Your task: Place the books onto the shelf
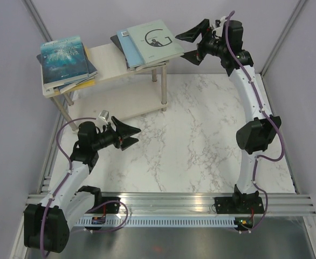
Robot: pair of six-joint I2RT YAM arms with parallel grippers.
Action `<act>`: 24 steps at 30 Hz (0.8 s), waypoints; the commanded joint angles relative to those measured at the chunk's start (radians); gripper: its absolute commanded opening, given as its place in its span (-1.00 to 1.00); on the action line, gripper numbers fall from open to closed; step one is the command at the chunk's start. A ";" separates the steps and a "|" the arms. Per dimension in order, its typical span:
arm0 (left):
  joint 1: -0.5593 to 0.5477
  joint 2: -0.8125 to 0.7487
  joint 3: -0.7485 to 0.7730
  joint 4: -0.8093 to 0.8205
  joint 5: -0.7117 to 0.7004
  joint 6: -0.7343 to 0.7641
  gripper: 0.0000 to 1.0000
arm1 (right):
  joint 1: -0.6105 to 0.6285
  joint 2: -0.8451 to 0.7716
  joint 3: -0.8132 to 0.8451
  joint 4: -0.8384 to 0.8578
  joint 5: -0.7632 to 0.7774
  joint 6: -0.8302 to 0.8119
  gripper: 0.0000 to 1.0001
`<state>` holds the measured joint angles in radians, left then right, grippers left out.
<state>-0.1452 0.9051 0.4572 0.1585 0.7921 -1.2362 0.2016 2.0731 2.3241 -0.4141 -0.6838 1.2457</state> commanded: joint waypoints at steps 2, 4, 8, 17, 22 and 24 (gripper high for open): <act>0.006 -0.018 0.028 -0.004 0.024 0.047 0.56 | 0.012 -0.047 -0.002 -0.061 -0.003 -0.071 0.96; 0.006 -0.021 0.028 -0.008 0.024 0.050 0.56 | 0.007 -0.056 -0.005 -0.061 0.007 -0.071 0.96; 0.006 -0.034 0.028 -0.030 0.024 0.061 0.56 | -0.004 -0.080 -0.009 -0.052 0.024 -0.071 0.93; 0.006 -0.051 0.028 -0.051 0.024 0.070 0.55 | -0.013 -0.120 -0.088 0.075 0.044 -0.005 -0.09; 0.006 -0.054 0.031 -0.063 0.024 0.080 0.54 | 0.001 -0.113 -0.081 0.100 0.047 0.011 -0.37; 0.006 -0.051 0.034 -0.063 0.025 0.083 0.54 | 0.015 -0.107 -0.075 0.106 0.050 0.012 -0.41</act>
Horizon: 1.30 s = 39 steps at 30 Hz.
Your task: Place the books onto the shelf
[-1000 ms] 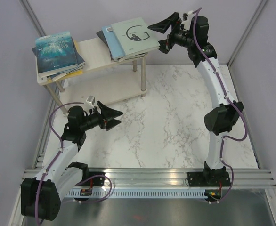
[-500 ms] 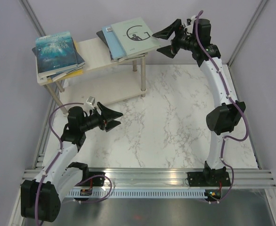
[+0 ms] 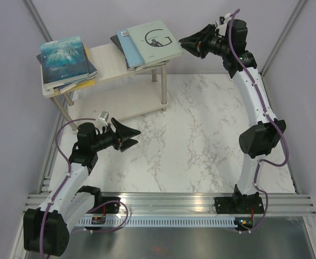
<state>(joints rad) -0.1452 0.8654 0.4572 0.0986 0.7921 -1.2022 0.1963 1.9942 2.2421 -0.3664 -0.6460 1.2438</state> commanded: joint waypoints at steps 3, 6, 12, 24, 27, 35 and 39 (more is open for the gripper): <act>0.007 -0.003 0.038 -0.007 0.030 0.053 0.54 | 0.046 -0.012 0.023 0.058 0.016 0.016 -0.42; 0.006 0.001 0.044 -0.013 0.035 0.061 0.54 | 0.074 0.003 0.034 0.061 0.028 0.020 -0.42; 0.006 0.001 0.044 -0.031 0.044 0.078 0.54 | 0.107 0.038 0.065 0.067 0.046 0.031 -0.43; 0.007 -0.020 0.057 -0.080 0.058 0.108 0.53 | 0.109 0.095 0.117 0.072 0.066 0.025 -0.44; 0.010 -0.023 0.073 -0.109 0.056 0.127 0.53 | 0.081 0.058 0.090 0.076 0.069 -0.004 -0.41; 0.016 -0.014 0.236 -0.286 0.015 0.262 0.54 | -0.040 -0.126 -0.053 0.080 0.011 -0.095 -0.12; 0.016 -0.005 0.342 -0.428 -0.042 0.349 0.57 | -0.052 -0.241 -0.186 0.084 -0.009 -0.187 0.10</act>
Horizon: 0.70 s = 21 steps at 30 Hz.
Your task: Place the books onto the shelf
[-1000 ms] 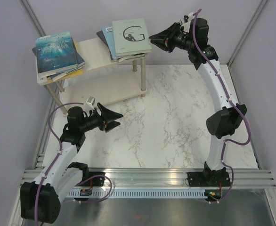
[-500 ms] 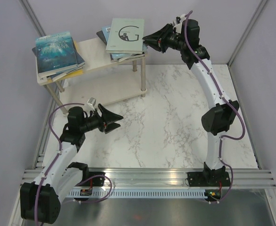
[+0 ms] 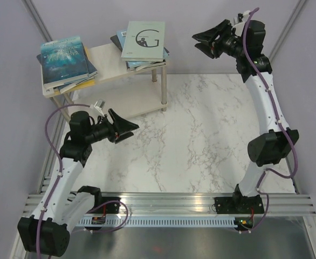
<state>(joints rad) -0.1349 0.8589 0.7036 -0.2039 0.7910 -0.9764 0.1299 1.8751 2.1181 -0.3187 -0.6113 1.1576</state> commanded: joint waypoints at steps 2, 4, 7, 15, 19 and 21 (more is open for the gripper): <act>0.006 -0.003 0.167 -0.185 -0.128 0.179 0.64 | 0.013 -0.212 -0.197 0.049 -0.039 -0.128 0.24; 0.006 -0.021 0.213 -0.264 -0.241 0.235 0.69 | 0.014 -0.319 -0.301 0.069 -0.028 -0.169 0.34; 0.006 -0.037 0.287 -0.317 -0.344 0.329 0.75 | 0.013 -0.459 -0.508 0.072 -0.041 -0.214 0.50; 0.004 -0.208 0.197 -0.218 -0.914 0.583 1.00 | 0.028 -0.764 -0.974 -0.008 -0.004 -0.251 0.72; 0.004 -0.242 -0.005 -0.102 -1.012 0.769 0.99 | 0.050 -0.809 -1.018 -0.086 0.016 -0.321 0.73; 0.006 -0.235 -0.093 -0.017 -1.093 0.769 0.99 | 0.057 -0.836 -1.024 -0.102 0.022 -0.345 0.75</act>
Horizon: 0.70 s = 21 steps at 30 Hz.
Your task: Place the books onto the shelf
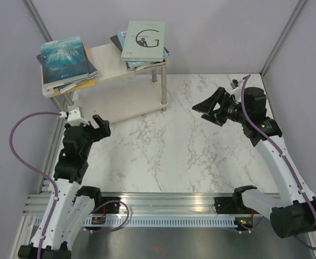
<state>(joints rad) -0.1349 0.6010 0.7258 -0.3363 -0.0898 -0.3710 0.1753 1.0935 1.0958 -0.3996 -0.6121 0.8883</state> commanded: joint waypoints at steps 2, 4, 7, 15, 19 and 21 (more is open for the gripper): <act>0.012 0.032 -0.250 0.246 -0.238 0.159 0.99 | 0.023 -0.070 -0.010 -0.030 0.015 -0.087 0.77; 0.018 0.064 -0.366 0.331 -0.205 0.188 1.00 | 0.030 -0.098 -0.026 -0.031 0.008 -0.104 0.80; 0.043 0.147 -0.469 0.506 -0.209 0.168 1.00 | 0.035 -0.138 -0.033 -0.085 0.018 -0.144 0.94; 0.109 0.406 -0.556 0.960 -0.182 0.188 1.00 | 0.043 -0.178 -0.020 -0.242 0.107 -0.230 0.96; 0.165 0.566 -0.496 1.126 -0.099 0.195 1.00 | 0.041 -0.166 -0.022 -0.280 0.193 -0.239 0.96; 0.201 0.653 -0.476 1.177 -0.030 0.185 1.00 | 0.041 -0.153 -0.024 -0.283 0.216 -0.233 0.96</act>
<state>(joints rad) 0.0219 1.1702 0.1944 0.5900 -0.1867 -0.2310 0.2138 0.9295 1.0679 -0.6533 -0.4683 0.6834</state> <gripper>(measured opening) 0.996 0.982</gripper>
